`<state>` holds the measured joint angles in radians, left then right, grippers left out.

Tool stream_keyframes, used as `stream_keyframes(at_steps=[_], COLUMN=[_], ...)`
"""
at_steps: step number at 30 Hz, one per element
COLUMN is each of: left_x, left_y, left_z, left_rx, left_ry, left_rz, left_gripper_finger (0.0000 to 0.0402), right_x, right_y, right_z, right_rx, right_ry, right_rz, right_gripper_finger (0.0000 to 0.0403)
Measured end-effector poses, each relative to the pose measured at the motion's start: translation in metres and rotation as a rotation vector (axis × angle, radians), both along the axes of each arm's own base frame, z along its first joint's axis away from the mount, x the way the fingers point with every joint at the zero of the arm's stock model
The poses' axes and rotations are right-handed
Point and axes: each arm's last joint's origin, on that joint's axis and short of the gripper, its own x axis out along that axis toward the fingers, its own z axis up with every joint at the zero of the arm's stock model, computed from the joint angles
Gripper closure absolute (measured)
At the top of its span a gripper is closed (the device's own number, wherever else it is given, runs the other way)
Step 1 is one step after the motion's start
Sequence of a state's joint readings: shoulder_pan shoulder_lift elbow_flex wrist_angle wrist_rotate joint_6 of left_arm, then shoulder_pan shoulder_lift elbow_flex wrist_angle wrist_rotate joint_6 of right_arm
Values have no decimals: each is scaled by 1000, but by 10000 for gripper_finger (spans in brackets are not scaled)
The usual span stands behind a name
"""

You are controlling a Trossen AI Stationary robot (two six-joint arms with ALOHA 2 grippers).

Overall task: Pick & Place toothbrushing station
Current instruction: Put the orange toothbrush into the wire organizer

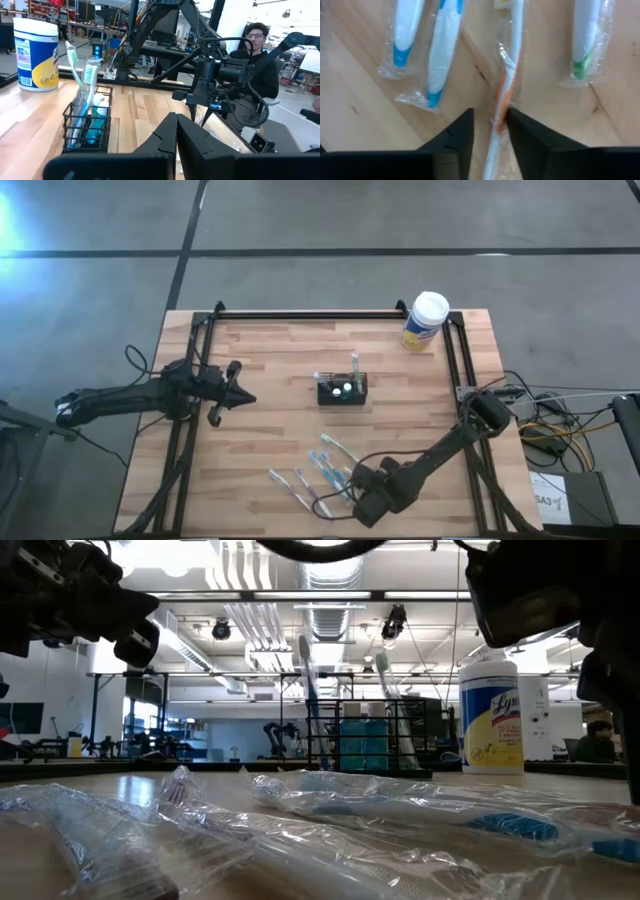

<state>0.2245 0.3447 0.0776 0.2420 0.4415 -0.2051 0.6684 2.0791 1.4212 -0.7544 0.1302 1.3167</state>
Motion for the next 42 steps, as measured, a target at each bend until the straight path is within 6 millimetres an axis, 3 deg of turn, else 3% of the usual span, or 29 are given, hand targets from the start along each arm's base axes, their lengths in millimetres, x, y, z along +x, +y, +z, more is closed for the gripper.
stream_keyframes(at_steps=[6,9,14,20,25,29,35,42], left_x=[0,0,0,0,0,0,0,1], left_y=[0,0,0,0,0,1,3,4], left_z=[0,0,0,0,0,0,0,0], left_rx=[-3,-3,-15,-34,-38,-37,-48,-41], left_ry=[0,0,3,7,8,6,7,5], left_rz=[-13,-13,-12,-11,-1,51,94,129], left_gripper_finger=[390,393,391,389,389,388,388,388], right_x=[-7,-11,-26,-56,-81,-94,-101,-114], right_y=[-7,-10,-15,-23,-47,-70,-103,-150], right_z=[7,17,58,124,149,143,112,78], right_rx=[-42,-58,-130,-371,-487,-535,-541,-760], right_ry=[52,48,-62,-432,-556,-619,-805,-1032], right_rz=[13,26,45,124,161,196,257,253], right_gripper_finger=[379,383,387,388,389,389,389,390])
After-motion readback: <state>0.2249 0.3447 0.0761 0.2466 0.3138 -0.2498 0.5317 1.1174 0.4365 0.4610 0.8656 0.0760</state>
